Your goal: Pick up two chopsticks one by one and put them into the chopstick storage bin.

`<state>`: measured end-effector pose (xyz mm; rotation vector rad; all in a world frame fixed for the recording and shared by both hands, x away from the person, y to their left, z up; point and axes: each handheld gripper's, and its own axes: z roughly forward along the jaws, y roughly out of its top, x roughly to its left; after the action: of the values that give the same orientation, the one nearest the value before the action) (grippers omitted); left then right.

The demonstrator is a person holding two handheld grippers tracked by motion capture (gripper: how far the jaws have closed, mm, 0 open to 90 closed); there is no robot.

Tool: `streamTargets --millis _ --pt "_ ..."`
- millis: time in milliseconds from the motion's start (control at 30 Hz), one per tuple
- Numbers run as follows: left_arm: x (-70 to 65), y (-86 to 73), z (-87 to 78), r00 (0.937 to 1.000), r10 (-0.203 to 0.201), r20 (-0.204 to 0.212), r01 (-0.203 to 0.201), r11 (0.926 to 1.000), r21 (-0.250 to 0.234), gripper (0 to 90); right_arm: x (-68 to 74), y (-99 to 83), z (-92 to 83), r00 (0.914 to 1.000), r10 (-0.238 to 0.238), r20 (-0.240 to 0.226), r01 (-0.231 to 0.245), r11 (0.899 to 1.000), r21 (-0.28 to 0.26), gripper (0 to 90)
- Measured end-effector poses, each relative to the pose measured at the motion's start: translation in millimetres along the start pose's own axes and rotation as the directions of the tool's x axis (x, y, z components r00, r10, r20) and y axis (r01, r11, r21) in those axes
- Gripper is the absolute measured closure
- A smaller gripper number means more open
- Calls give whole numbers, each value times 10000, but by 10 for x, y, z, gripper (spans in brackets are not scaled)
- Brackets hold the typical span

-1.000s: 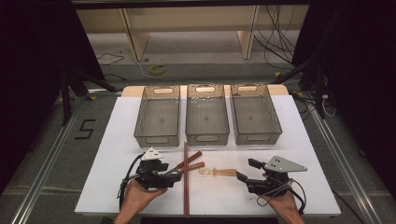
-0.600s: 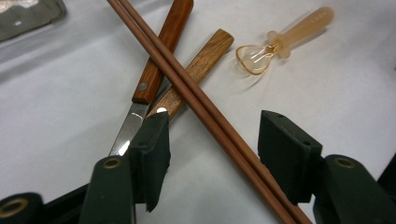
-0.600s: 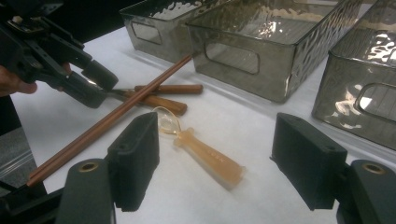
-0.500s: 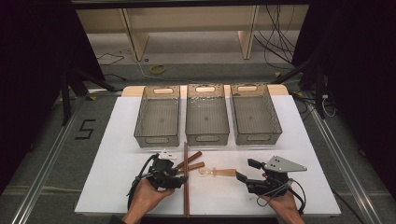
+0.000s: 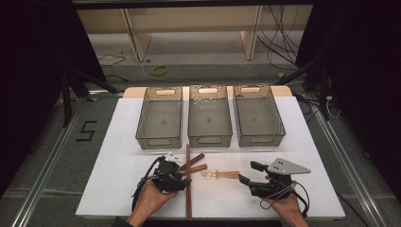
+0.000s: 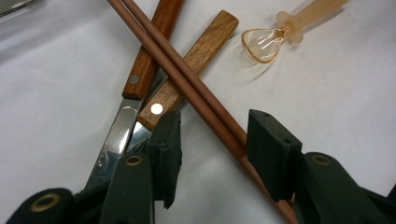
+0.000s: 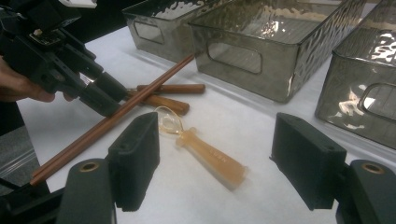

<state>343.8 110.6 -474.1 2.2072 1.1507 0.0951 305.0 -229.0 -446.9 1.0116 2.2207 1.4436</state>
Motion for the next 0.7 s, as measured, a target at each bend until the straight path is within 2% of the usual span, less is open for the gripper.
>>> streamTargets --millis 500,533,700 --pt "17 -6 41 9999 102 116 -107 9990 428 586 1 0 0 10000 12 -37 -12 10000 10 330" --pt "23 -8 41 9997 198 134 -205 9981 585 592 1 0 0 10000 11 -42 -10 10000 8 331" --pt "16 -14 42 9992 392 -14 -390 9964 748 631 3 1 1 10000 -1 -46 1 10000 17 331"
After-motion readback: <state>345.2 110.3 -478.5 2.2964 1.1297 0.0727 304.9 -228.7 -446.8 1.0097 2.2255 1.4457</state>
